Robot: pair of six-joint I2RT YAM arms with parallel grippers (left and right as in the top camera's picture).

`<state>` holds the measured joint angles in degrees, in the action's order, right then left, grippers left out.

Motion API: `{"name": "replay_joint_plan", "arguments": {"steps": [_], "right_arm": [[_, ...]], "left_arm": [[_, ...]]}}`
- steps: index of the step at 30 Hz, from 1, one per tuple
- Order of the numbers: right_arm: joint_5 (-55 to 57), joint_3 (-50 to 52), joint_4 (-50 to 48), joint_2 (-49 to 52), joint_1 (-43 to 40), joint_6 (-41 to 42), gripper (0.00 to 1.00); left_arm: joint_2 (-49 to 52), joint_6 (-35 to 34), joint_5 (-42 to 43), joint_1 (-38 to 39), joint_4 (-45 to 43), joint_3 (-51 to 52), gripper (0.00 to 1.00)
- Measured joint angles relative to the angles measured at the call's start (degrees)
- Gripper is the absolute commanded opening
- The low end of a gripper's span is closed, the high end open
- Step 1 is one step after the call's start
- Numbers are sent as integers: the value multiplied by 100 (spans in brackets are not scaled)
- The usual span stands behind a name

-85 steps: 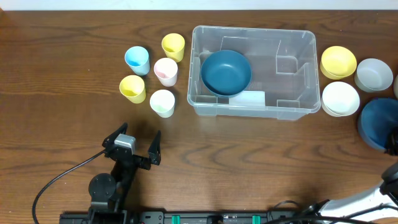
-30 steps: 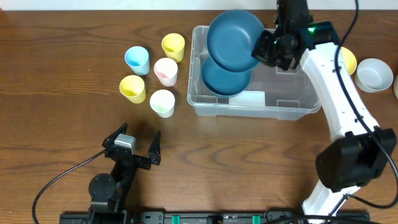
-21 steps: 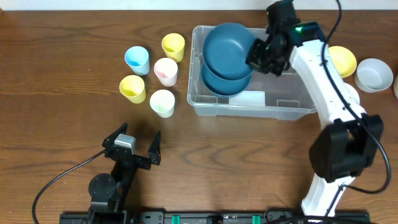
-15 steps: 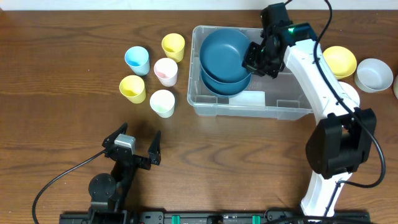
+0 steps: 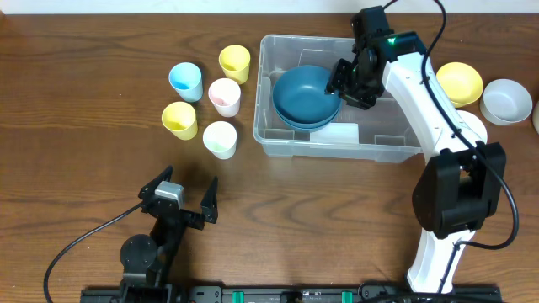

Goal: Pack container
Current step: 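Carry the second teal bowl and stack it onto the first, then move the right gripper back to the white bowl and grip its rim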

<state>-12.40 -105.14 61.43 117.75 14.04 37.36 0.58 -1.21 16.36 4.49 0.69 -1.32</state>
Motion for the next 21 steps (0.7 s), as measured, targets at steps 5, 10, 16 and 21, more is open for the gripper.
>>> {"name": "replay_joint_plan", "arguments": {"steps": [5,10,16,21], "right_arm": [[-17,-13,-70,0,0,-55,70],[-210,-608,334,0,-20,-260,85],[15,-2527,1746,-70,-597,-544,99],[850,-3458,2822,-262,-2247,-509,99]], "left_arm": [[0,-2,2,0,0,0,98],[0,-2,2,0,0,0,98],[0,-2,0,0,0,0,98],[0,-2,2,0,0,0,98]]}}
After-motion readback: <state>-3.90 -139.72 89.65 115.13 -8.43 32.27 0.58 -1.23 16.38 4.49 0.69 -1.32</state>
